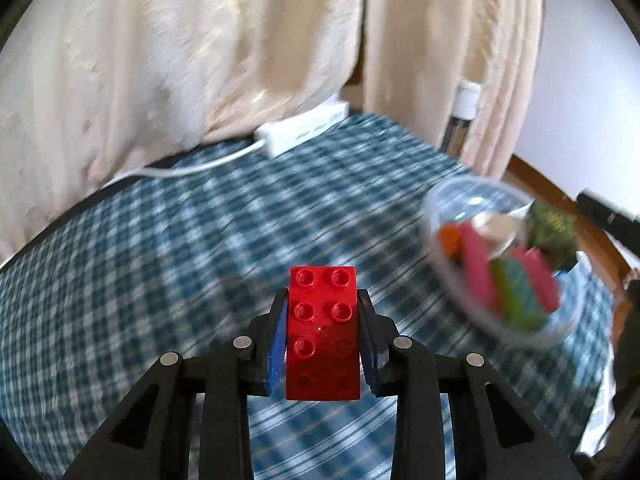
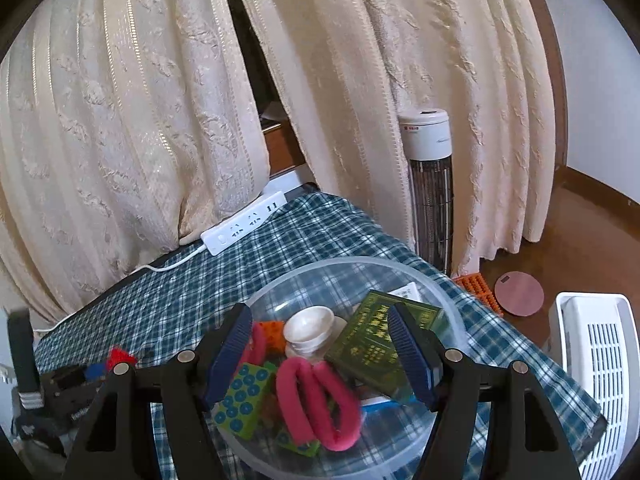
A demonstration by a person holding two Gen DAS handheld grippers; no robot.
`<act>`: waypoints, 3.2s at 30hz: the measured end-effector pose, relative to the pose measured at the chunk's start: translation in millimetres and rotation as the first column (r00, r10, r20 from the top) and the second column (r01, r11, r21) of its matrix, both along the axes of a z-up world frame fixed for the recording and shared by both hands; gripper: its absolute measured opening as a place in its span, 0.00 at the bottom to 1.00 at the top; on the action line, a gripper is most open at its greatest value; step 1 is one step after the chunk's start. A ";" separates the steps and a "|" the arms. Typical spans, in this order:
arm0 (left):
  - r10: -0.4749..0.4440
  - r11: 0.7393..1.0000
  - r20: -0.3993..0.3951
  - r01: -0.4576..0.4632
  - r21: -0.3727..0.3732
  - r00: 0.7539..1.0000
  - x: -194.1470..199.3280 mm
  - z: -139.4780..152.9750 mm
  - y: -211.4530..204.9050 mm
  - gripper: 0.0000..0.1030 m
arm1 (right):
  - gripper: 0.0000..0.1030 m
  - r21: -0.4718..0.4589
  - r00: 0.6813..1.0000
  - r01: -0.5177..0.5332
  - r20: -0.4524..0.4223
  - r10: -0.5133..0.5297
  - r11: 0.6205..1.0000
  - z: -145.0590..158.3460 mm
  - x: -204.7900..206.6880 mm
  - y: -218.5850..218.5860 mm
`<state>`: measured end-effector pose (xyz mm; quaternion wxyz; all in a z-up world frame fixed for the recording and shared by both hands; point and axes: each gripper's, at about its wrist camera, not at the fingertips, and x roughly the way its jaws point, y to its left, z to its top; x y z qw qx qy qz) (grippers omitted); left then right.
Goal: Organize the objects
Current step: 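Lower the red brick into the bowl and open the left gripper, then withdraw both grippers from the bowl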
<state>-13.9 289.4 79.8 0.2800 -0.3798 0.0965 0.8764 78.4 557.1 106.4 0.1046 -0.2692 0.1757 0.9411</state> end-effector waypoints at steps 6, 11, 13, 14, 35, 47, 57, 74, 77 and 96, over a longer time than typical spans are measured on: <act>-0.086 0.995 -0.018 0.087 0.056 0.996 -4.3 23.5 48.7 0.31 | 0.72 -0.003 1.000 0.022 -0.005 -0.022 1.000 -1.8 8.0 11.0; -0.141 0.987 -0.024 0.142 0.072 0.990 -8.4 31.9 87.6 0.31 | 0.72 -0.013 0.999 0.040 -0.003 -0.040 0.999 -4.5 14.5 22.3; -0.161 0.984 -0.017 0.162 0.076 0.987 -11.1 31.9 103.1 0.31 | 0.72 -0.021 0.999 0.046 0.000 -0.046 0.999 -7.0 16.9 27.2; -0.171 0.982 -0.009 0.171 0.078 0.985 -13.4 31.0 109.9 0.31 | 0.72 -0.024 0.999 0.049 0.002 -0.049 0.999 -7.9 17.6 28.7; -0.229 0.973 0.081 0.225 0.054 0.970 -26.1 -0.5 167.3 0.57 | 0.72 -0.057 0.996 0.079 0.035 -0.077 0.995 -25.7 25.0 45.8; -0.190 0.981 -0.043 0.192 0.043 0.981 4.3 19.0 134.1 0.76 | 0.82 -0.042 0.996 0.035 0.083 -0.031 0.999 -33.7 42.5 24.8; -0.170 0.985 -0.116 0.173 0.017 0.979 43.7 25.0 96.7 0.89 | 0.92 0.006 0.991 0.039 0.126 -0.040 0.999 -34.8 59.4 -0.6; -0.142 0.990 -0.156 0.139 -0.031 0.978 78.6 25.3 73.5 0.91 | 1.00 0.080 0.983 0.105 0.145 -0.116 0.991 -28.3 74.4 -27.1; -0.150 0.989 -0.169 0.144 -0.045 0.974 83.3 25.6 75.8 0.91 | 1.00 0.104 0.981 0.115 0.147 -0.130 0.988 -27.7 75.9 -29.1; -0.187 0.981 -0.108 0.180 -0.073 0.976 85.0 13.8 82.6 0.93 | 1.00 0.150 0.976 0.095 0.180 -0.121 0.984 -35.9 67.1 -35.3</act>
